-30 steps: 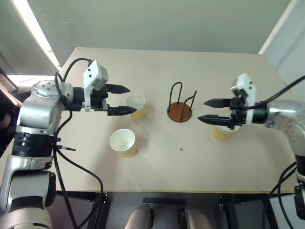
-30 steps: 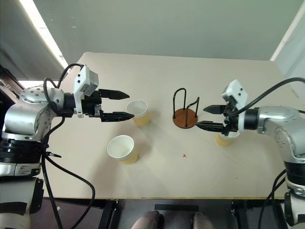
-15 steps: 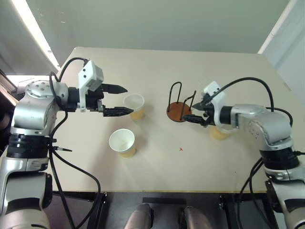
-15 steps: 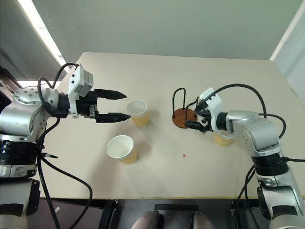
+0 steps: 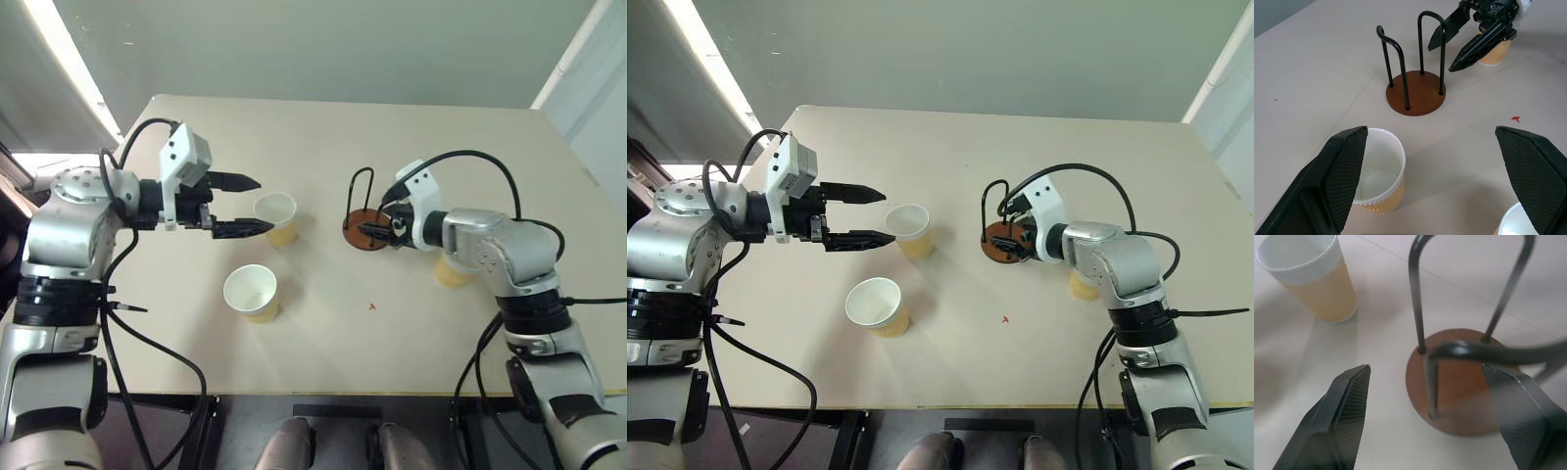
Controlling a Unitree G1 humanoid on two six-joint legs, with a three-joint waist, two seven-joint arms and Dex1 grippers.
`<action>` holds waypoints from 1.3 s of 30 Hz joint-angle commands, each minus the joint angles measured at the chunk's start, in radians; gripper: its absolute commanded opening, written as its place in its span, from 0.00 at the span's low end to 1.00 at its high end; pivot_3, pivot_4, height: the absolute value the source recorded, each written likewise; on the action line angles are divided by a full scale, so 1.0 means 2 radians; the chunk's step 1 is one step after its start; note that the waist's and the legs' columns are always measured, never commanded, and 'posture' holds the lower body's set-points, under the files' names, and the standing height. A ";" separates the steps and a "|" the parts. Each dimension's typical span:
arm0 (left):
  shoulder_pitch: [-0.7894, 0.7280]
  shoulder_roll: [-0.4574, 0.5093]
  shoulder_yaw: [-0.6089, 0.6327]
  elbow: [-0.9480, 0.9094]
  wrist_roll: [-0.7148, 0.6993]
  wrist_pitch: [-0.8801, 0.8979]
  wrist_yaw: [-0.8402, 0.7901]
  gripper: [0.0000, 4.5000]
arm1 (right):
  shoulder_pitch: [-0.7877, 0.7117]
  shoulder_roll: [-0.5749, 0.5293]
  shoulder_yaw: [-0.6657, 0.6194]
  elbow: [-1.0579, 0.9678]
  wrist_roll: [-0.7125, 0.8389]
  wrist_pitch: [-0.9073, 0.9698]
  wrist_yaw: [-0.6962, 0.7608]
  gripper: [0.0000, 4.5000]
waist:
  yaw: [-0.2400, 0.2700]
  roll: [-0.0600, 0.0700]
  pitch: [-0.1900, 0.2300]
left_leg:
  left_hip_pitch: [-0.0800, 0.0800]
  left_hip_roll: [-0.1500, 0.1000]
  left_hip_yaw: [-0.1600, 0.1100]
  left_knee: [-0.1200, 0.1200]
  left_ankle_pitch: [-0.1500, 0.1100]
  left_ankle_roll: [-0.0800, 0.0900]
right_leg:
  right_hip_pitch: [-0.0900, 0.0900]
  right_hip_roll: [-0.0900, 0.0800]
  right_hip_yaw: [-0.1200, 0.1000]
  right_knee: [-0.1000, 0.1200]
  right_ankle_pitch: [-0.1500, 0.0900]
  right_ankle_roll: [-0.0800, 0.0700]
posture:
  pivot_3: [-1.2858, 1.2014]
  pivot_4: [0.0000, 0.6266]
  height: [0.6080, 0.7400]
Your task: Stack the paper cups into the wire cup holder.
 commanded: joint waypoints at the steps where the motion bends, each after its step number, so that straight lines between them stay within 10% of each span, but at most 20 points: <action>1: 0.001 0.011 0.020 -0.015 -0.012 0.008 -0.001 1.00 | -0.012 0.009 -0.020 -0.010 0.000 0.006 -0.015 0.80 | 0.000 0.000 0.000 | 0.000 0.000 0.000 0.000 0.000 0.000 | 0.000 0.000 0.000 0.000 0.000 0.000 | 0.52 0.24 1.00; 12: 0.004 0.019 0.024 -0.032 -0.023 0.040 -0.010 1.00 | -0.007 0.017 -0.046 -0.014 0.012 0.042 -0.022 0.01 | 0.000 0.000 0.000 | -0.001 0.000 0.000 0.000 0.000 0.000 | 0.000 0.000 0.000 0.000 0.000 0.000 | 0.52 0.24 1.00; 39: 0.040 0.131 -0.009 -0.180 -0.098 0.123 -0.145 1.00 | 0.081 -0.246 0.038 -0.174 0.050 -0.174 0.357 0.01 | -0.001 0.000 0.000 | -0.002 0.000 -0.001 0.000 0.000 0.000 | -0.001 0.000 0.000 0.000 0.000 0.000 | 0.52 0.24 1.00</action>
